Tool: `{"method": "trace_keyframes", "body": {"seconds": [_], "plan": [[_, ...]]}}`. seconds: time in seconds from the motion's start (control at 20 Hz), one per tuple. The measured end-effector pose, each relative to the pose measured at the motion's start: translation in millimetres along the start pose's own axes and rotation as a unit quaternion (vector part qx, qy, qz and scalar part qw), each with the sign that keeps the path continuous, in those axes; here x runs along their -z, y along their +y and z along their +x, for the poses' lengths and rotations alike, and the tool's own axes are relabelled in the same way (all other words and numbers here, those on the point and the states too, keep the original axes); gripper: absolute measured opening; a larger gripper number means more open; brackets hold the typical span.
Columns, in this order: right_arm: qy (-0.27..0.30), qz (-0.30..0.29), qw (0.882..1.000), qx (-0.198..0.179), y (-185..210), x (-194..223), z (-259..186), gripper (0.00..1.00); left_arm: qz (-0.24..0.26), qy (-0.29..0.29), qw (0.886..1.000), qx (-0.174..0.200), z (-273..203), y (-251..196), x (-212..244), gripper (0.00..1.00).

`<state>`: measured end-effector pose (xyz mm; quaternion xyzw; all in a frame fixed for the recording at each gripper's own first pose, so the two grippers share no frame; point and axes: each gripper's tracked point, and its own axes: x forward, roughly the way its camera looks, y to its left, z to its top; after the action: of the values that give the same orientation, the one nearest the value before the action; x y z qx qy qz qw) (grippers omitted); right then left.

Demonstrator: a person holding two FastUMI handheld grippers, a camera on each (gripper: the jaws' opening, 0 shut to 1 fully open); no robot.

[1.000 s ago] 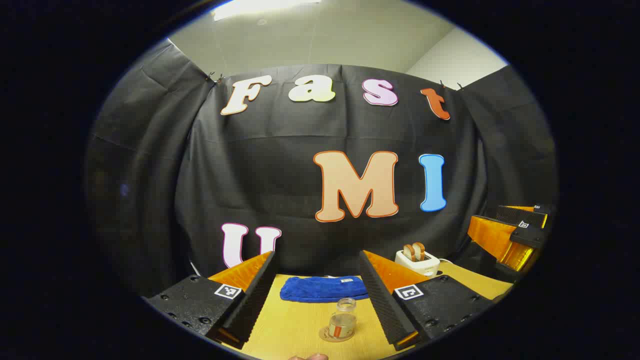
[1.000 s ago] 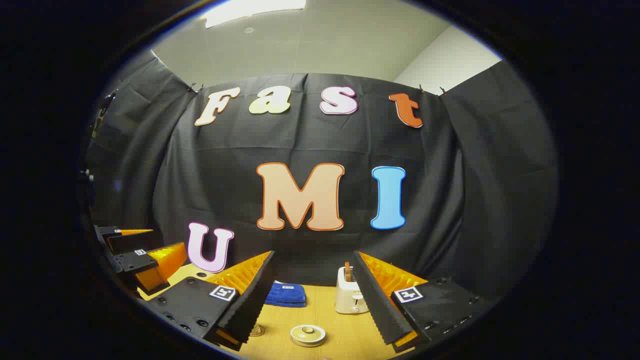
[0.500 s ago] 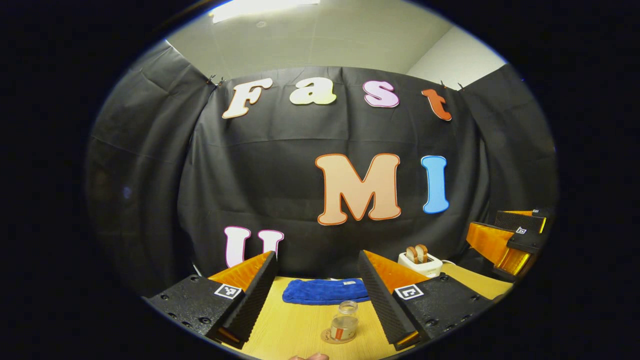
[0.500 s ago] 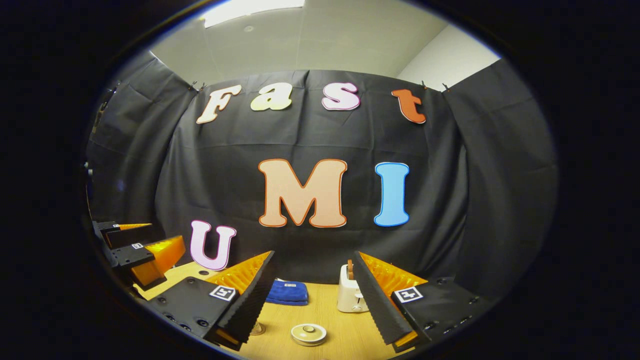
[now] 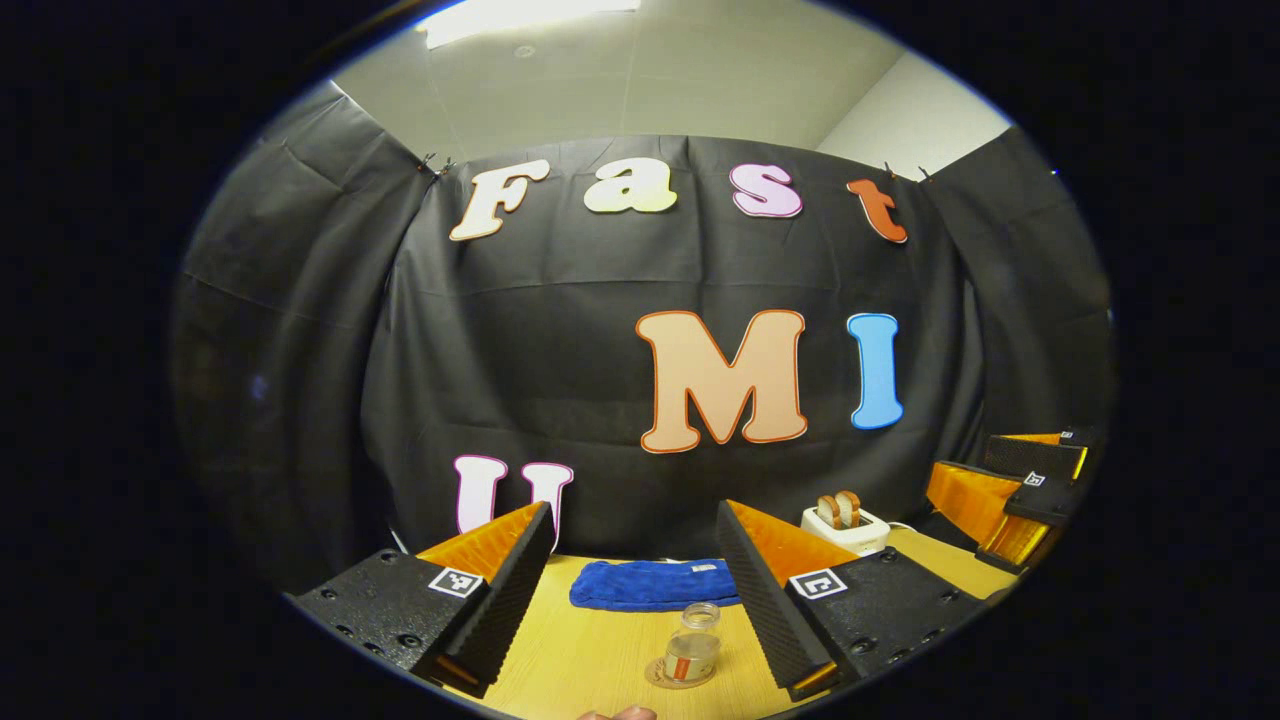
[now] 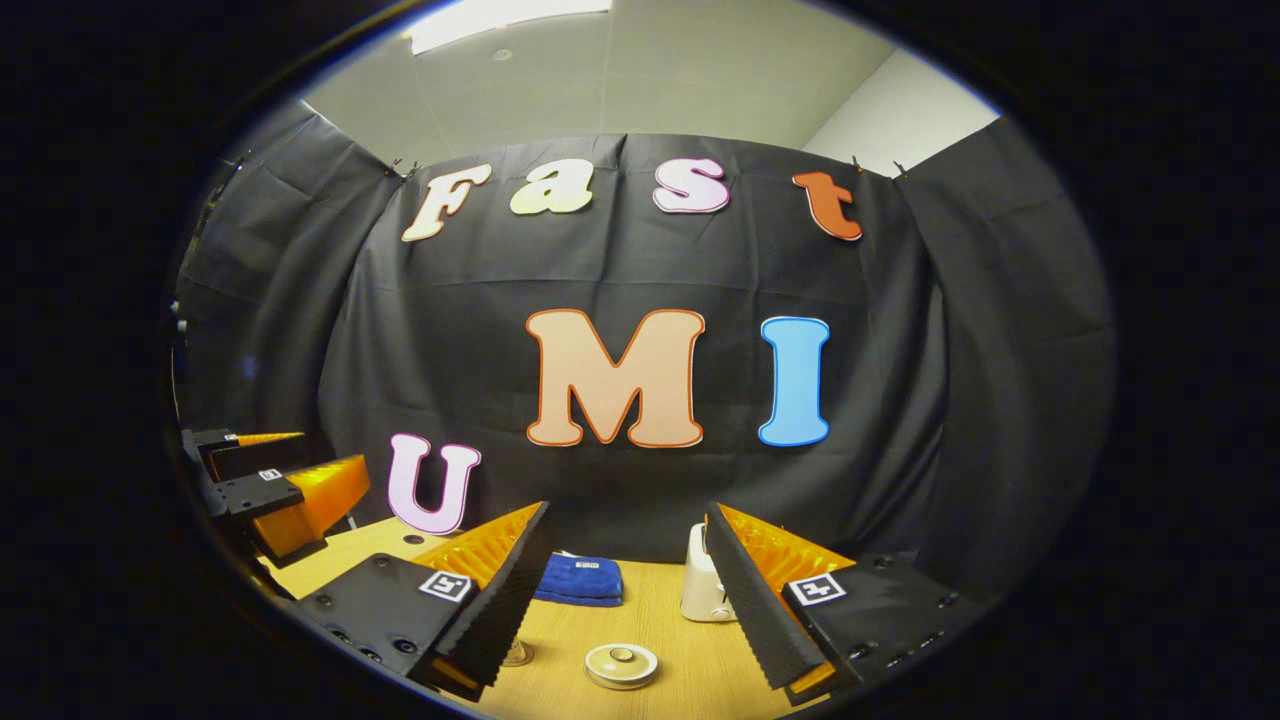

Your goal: Open the teacup lid with one hand, grasp the water bottle and pour water into the teacup with the other hand; after pouring, place the water bottle on the coaster and then close the teacup lid.

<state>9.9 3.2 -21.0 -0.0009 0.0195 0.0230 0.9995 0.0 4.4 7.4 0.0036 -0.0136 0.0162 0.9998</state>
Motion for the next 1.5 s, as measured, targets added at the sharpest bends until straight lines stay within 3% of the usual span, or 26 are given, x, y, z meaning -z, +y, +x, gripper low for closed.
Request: {"method": "trace_keyframes", "body": {"seconds": [0.5,0.55,0.7,1.1,1.2,1.5], "plan": [[0.055,0.000,0.998,-0.020,-0.2,73.7,29.1,0.92,0.012,-0.004,0.999,-0.031,-8.8,25.1,-0.8,0.95],[0.066,0.000,0.998,-0.022,-0.3,85.4,33.5,0.98,0.013,-0.003,0.999,-0.033,-10.6,27.5,-0.3,0.95],[0.104,0.001,0.994,-0.022,-1.2,122.9,42.5,1.00,0.019,0.000,0.999,-0.041,-13.6,33.7,0.7,0.95],[0.181,0.001,0.983,-0.030,-0.5,198.2,63.8,0.95,0.040,0.002,0.997,-0.068,-19.9,52.9,1.1,0.95],[0.203,-0.004,0.979,-0.038,3.3,220.4,66.3,1.00,0.040,0.006,0.996,-0.074,-20.8,55.9,2.1,0.95],[0.261,0.001,0.964,-0.047,10.1,269.3,67.9,0.98,0.045,0.014,0.995,-0.087,-22.5,63.4,6.8,0.94]]}}
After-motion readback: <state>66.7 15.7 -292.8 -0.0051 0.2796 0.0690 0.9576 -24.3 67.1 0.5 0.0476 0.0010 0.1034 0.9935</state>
